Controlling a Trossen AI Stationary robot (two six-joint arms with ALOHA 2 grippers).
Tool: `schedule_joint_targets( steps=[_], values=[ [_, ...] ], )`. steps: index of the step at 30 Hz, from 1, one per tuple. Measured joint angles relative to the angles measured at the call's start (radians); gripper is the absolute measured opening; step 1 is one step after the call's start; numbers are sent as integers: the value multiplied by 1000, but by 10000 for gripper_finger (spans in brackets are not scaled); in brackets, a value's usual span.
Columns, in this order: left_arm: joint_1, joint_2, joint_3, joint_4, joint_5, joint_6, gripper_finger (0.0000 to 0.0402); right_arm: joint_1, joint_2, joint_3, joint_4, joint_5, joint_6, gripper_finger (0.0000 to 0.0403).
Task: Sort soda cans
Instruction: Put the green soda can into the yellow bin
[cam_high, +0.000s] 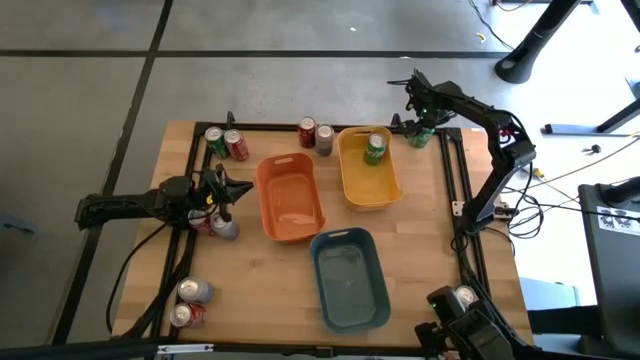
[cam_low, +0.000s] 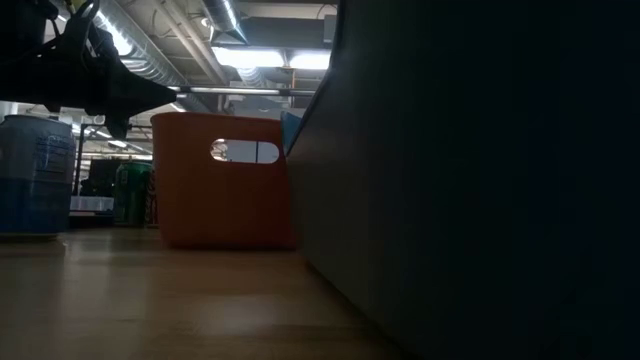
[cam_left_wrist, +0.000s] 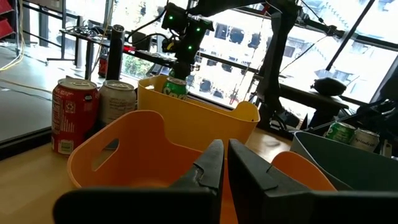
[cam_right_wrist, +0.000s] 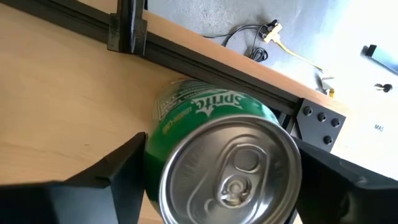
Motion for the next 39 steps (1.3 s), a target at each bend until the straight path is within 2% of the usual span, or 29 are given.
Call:
schedule_joint_targets(
  steps=[10, 22, 29, 39],
  values=[
    [0, 0, 0, 0, 0, 0, 15, 1, 5, 43, -54, -15, -20, 302],
    [0, 0, 0, 0, 0, 0, 15, 38, -122, 119, -97, -28, -22, 300],
    [0, 0, 0, 0, 0, 0, 15, 141, -173, 188, -117, -23, -24, 298],
    [0, 0, 0, 0, 0, 0, 15, 335, -175, 305, -76, -21, -24, 298]
  ],
)
